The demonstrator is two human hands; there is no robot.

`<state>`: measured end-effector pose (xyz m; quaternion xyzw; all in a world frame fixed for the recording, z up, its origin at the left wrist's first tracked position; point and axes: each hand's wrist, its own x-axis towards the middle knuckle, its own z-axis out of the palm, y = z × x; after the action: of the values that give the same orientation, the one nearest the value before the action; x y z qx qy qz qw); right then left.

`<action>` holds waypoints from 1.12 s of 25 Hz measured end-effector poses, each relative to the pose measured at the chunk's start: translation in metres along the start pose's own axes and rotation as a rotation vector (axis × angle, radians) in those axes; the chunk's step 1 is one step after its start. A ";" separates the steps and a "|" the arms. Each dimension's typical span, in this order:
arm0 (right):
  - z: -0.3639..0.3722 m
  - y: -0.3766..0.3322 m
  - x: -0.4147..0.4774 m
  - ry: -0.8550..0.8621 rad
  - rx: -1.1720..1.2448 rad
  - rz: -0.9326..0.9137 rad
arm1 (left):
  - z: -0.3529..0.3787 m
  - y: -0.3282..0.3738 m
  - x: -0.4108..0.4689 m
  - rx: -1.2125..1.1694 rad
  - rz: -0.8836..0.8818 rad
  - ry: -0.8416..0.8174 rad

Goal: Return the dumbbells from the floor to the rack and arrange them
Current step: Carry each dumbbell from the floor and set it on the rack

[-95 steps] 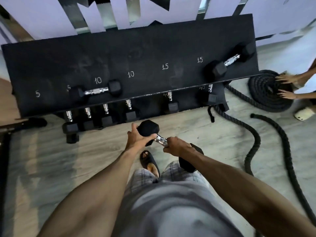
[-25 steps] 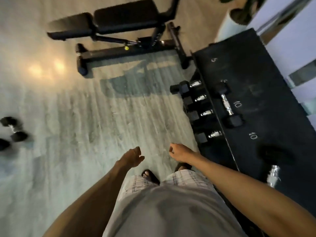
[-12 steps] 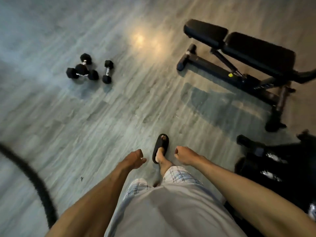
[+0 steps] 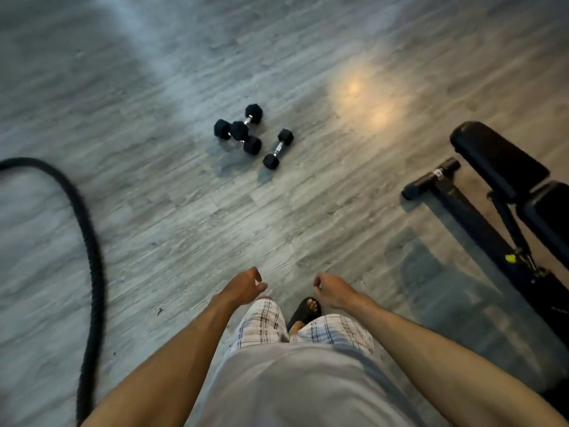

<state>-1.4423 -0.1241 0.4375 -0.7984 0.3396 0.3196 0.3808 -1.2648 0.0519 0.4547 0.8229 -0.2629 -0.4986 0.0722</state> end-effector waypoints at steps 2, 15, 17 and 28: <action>-0.021 -0.014 0.023 -0.039 -0.044 -0.028 | -0.016 0.003 0.014 -0.027 -0.021 0.008; -0.204 -0.136 0.217 -0.084 -0.142 0.011 | -0.226 0.019 0.177 -0.044 -0.067 -0.069; -0.229 -0.157 0.249 -0.060 -0.097 0.016 | -0.265 0.020 0.206 -0.056 -0.090 -0.065; -0.334 -0.237 0.438 -0.084 -0.084 0.044 | -0.421 0.059 0.356 -0.057 -0.146 -0.102</action>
<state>-0.9242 -0.4169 0.3619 -0.7920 0.3269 0.3751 0.3538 -0.7954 -0.2384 0.4059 0.8110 -0.1913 -0.5510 0.0457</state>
